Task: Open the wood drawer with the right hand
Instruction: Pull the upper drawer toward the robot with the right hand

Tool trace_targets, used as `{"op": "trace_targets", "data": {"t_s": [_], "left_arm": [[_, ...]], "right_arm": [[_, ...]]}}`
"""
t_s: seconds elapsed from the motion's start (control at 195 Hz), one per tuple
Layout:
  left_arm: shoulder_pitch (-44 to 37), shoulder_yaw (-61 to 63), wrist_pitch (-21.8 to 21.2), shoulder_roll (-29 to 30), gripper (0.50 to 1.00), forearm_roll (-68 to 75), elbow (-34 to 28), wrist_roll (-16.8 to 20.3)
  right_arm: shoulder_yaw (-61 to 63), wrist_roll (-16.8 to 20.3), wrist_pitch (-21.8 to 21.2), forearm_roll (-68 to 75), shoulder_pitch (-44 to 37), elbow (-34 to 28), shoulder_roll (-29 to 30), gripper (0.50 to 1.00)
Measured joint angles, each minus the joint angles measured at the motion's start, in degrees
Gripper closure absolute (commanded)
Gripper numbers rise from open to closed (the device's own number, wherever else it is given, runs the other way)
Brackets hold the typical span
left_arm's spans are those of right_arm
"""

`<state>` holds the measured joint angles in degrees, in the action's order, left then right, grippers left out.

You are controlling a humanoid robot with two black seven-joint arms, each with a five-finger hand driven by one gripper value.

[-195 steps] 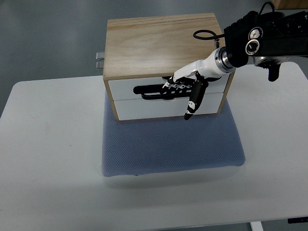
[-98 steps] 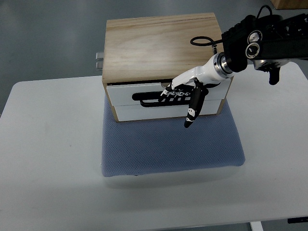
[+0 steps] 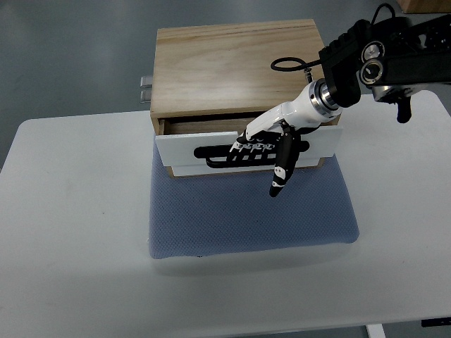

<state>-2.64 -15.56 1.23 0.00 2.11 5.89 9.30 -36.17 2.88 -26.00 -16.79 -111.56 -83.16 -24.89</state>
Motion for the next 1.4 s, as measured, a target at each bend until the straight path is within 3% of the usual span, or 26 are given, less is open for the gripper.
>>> {"op": "trace_targets", "data": {"t_s": [1.067, 1.4], "left_arm": [[0.00, 0.00, 0.00, 0.00, 0.500, 0.00, 0.00, -0.03], [0.00, 0.00, 0.00, 0.00, 0.500, 0.00, 0.00, -0.03]], "right_arm": [[0.13, -0.33, -5.11, 0.09, -2.08, -6.66, -3.40, 0.556], [0.42, -0.33, -4.11, 0.02, -2.17, -7.66, -3.29, 0.556]]}}
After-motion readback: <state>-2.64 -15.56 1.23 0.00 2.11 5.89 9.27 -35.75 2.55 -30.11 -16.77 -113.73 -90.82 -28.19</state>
